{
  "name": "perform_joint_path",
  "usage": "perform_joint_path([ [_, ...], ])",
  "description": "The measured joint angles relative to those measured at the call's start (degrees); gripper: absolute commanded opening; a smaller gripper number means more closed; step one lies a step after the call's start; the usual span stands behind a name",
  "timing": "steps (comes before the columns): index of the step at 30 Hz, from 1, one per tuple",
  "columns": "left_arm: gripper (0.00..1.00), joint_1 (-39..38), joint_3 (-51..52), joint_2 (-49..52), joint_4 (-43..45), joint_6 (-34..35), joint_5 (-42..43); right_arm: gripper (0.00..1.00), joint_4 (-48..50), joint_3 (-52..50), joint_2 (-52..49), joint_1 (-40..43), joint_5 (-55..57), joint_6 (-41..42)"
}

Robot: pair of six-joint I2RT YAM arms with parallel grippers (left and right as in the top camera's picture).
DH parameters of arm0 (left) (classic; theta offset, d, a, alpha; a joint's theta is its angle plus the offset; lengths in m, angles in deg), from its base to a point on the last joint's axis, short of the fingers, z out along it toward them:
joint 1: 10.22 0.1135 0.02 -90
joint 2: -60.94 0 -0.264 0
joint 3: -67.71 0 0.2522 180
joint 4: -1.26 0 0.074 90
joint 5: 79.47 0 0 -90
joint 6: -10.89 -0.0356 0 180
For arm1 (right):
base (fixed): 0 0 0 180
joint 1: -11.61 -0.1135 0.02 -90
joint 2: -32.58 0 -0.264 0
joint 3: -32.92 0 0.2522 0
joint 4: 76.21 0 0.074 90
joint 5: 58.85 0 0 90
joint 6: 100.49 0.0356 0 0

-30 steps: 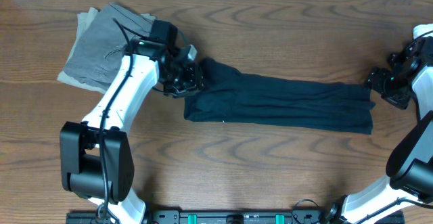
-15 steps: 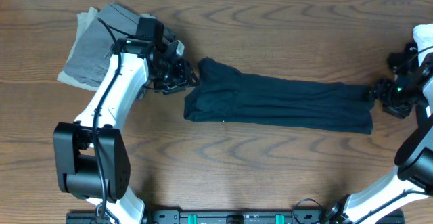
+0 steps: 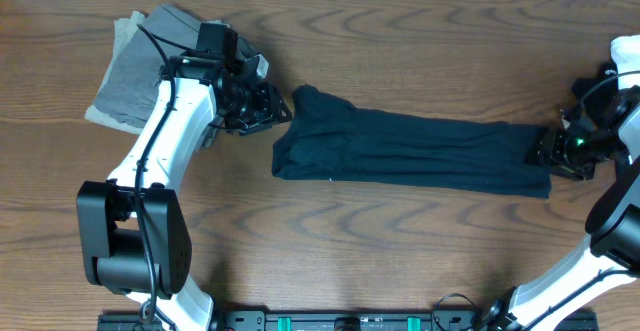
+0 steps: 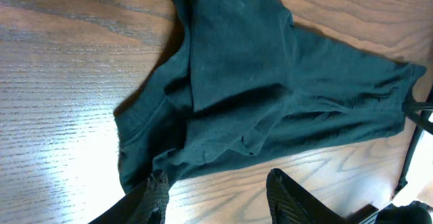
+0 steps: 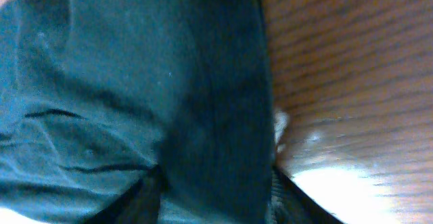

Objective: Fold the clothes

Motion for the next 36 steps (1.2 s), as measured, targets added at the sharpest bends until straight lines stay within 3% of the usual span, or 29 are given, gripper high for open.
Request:
perform_joint_path([
  [3,0.49,0.00,0.00,0.00,0.11,0.00,0.00,0.01,-0.31,-0.02,-0.59,-0.04,-0.22,-0.52],
  [10,0.49,0.00,0.00,0.00,0.13,0.00,-0.02,0.01,-3.67,1.38,-1.09,0.09,-0.63,-0.55],
  [18,0.49,1.01,0.00,-0.37,0.57,0.00,-0.04,0.01,-15.17,14.56,-1.25,1.07,2.86,0.39],
  [26,0.54,4.92,0.00,-7.26,1.27,-0.09,-0.20,0.01,-17.57,17.77,5.79,-0.20,6.21,1.01],
  [36,0.57,8.31,-0.02,-16.26,2.05,-0.20,-0.20,0.01,-18.93,17.73,10.99,-17.16,6.95,1.18],
])
